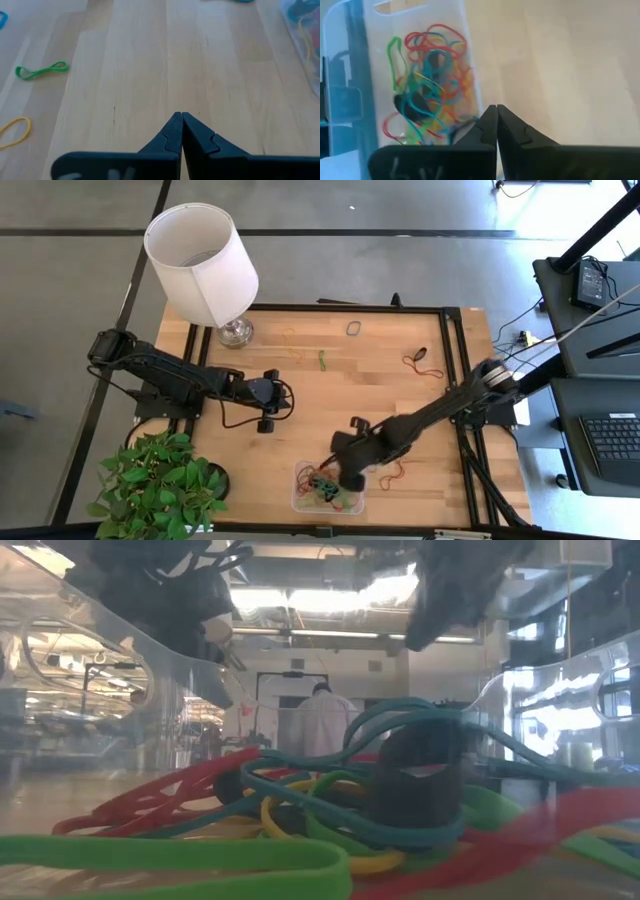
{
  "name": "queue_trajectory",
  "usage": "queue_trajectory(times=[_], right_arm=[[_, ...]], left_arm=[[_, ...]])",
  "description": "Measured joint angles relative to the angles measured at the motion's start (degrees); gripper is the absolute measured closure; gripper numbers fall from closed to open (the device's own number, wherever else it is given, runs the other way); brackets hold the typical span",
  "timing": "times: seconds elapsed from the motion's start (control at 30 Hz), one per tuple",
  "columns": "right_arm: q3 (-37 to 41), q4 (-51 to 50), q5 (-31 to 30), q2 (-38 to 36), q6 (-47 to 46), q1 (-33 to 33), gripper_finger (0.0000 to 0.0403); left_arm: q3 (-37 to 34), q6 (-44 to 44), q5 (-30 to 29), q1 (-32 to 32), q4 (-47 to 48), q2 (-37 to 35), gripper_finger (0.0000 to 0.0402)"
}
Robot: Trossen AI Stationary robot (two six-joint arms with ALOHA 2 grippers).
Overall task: Pick and place rubber bands into bin
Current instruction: Put the green rubber band into the transparent bin
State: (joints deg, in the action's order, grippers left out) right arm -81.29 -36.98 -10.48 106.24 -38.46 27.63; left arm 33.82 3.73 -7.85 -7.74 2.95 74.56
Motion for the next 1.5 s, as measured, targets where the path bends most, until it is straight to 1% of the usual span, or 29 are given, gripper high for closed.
queue_trajectory(times=[0.13,0.27,0.4,0.5,0.6,0.73,0.87,0.97,1.1,1.33,1.5], right_arm=[[11.8,7.2,0.0,-9.3,2.7,-1.3,0.0401],[23.4,12.3,0.0,-19.0,4.7,-2.5,0.0399],[34.3,16.6,0.1,-29.2,5.6,-3.7,0.0399],[41.2,17.6,0.0,-36.4,5.8,-4.5,0.0399],[46.6,17.9,0.0,-43.1,6.0,-5.1,0.0398],[52.1,17.6,-0.1,-49.7,6.2,-5.8,0.0398],[56.1,17.5,0.0,-52.8,5.5,-5.8,0.0398],[57.7,18.0,0.0,-53.3,4.1,-5.8,0.0398],[58.4,17.9,-0.1,-53.1,1.2,-5.8,0.0398],[58.4,17.7,-0.1,-53.0,1.4,-5.8,0.0398],[58.4,17.3,-0.9,-53.0,2.8,-5.8,0.0398]], left_arm=[[1.8,0.0,-0.5,0.0,0.2,0.0,0.0399],[4.9,0.0,-4.0,0.0,0.6,1.2,0.04],[10.2,0.0,-5.6,0.9,2.7,5.2,0.0399],[15.6,0.2,-6.0,1.9,6.2,9.7,0.04],[22.5,0.5,-6.1,2.9,11.9,14.7,0.0399],[32.5,5.8,-8.1,4.7,20.8,21.6,0.0398],[42.3,12.6,-9.0,7.5,28.3,28.0,0.0398],[48.7,14.2,-6.2,10.2,31.8,32.1,0.0398],[54.3,18.7,-4.2,14.1,34.2,36.1,0.0389],[55.8,30.2,0.5,22.0,34.7,39.4,0.0332],[55.8,35.3,3.5,25.7,34.1,41.3,0.0292]])
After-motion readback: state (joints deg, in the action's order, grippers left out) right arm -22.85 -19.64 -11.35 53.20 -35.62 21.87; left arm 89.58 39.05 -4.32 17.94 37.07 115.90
